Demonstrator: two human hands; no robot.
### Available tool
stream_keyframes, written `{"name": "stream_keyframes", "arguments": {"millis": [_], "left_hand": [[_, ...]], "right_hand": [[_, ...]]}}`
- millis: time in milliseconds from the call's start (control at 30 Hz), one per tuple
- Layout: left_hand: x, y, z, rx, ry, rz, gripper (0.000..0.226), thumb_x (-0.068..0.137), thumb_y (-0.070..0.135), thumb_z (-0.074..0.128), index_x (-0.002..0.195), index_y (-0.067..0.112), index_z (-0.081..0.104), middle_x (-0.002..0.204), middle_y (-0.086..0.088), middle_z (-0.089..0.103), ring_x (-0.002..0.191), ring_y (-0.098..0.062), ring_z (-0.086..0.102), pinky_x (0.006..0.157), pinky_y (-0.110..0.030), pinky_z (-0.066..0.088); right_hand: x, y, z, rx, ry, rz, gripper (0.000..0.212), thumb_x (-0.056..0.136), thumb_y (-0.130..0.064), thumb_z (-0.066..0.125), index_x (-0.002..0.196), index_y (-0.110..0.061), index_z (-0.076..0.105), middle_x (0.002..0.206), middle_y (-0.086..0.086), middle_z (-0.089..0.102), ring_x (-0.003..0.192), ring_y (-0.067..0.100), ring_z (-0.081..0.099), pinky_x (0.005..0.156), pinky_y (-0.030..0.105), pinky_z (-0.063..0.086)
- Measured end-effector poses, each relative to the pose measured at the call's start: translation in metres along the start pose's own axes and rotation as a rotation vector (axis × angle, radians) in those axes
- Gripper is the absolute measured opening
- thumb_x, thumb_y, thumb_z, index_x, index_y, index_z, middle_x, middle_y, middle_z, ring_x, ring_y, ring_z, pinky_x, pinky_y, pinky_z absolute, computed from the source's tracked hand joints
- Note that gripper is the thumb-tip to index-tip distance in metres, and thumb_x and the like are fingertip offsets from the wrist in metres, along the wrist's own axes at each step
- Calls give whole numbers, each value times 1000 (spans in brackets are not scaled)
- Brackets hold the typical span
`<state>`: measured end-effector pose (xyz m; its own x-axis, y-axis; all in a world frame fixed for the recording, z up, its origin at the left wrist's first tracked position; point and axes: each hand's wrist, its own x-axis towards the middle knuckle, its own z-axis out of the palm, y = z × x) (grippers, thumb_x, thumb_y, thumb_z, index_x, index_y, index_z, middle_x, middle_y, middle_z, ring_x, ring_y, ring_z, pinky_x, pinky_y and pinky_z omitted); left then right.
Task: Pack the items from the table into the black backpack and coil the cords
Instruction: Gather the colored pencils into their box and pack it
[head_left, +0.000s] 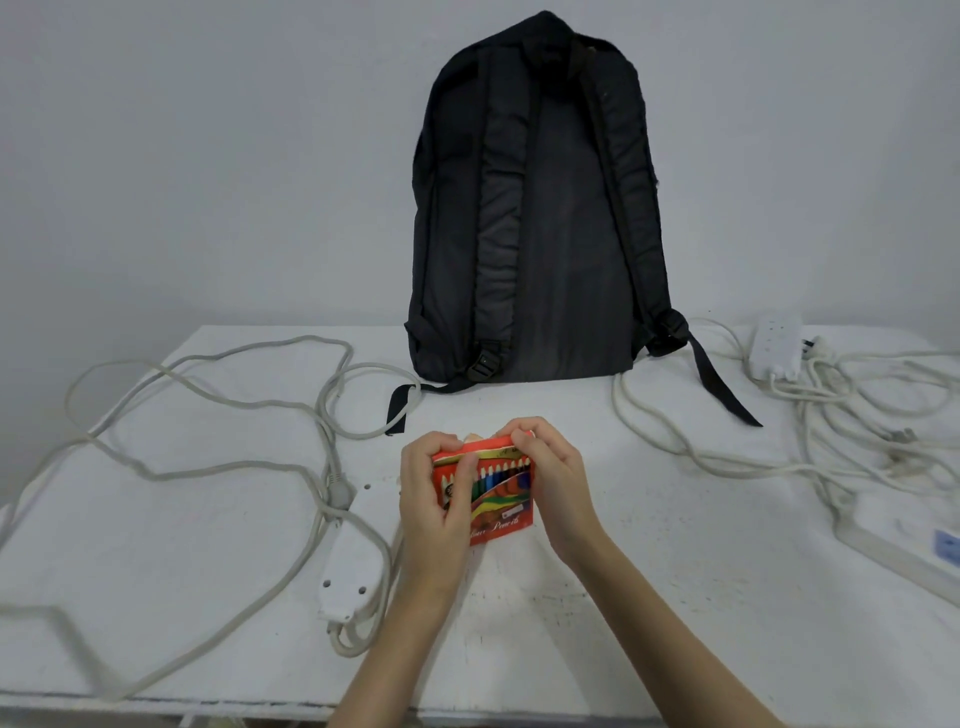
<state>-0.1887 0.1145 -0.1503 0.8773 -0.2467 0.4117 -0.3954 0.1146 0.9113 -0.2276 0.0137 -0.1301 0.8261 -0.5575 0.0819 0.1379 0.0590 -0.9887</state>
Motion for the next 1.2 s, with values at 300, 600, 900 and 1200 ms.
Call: {"name": "stream_keyframes", "arguments": {"millis": [300, 600, 900, 1200], "left_hand": [[-3, 9, 19, -84, 1, -7, 20, 84, 43, 54, 93, 25, 50, 98, 1, 56, 93, -14, 60, 68, -20, 52], [16, 16, 33, -5, -35, -151, 7, 94, 19, 54, 88, 21, 52, 84, 7, 60, 76, -6, 64, 59, -13, 50], [80, 36, 56, 68, -314, -112, 9, 91, 18, 58, 95, 26, 56, 95, 3, 63, 86, -14, 66, 64, -16, 54], [193, 33, 62, 133, -133, 11, 12, 90, 15, 60, 103, 16, 60, 110, -4, 60, 105, -21, 55, 97, -34, 44]], "right_hand": [[0, -11, -9, 90, 130, -44, 15, 93, -11, 51, 100, -24, 54, 84, 0, 69, 74, 11, 67, 64, 19, 54], [5, -14, -31, -55, 54, 6, 5, 90, -25, 58, 93, -24, 62, 88, -7, 68, 81, 13, 69, 66, 19, 55], [41, -52, -72, -380, -60, 85, 22, 81, -30, 69, 97, -16, 62, 96, 0, 71, 85, 13, 70, 74, 25, 58], [132, -105, -143, 49, 290, 2, 30, 91, -30, 56, 104, -4, 62, 96, 17, 69, 83, 33, 67, 84, 47, 53]]}}
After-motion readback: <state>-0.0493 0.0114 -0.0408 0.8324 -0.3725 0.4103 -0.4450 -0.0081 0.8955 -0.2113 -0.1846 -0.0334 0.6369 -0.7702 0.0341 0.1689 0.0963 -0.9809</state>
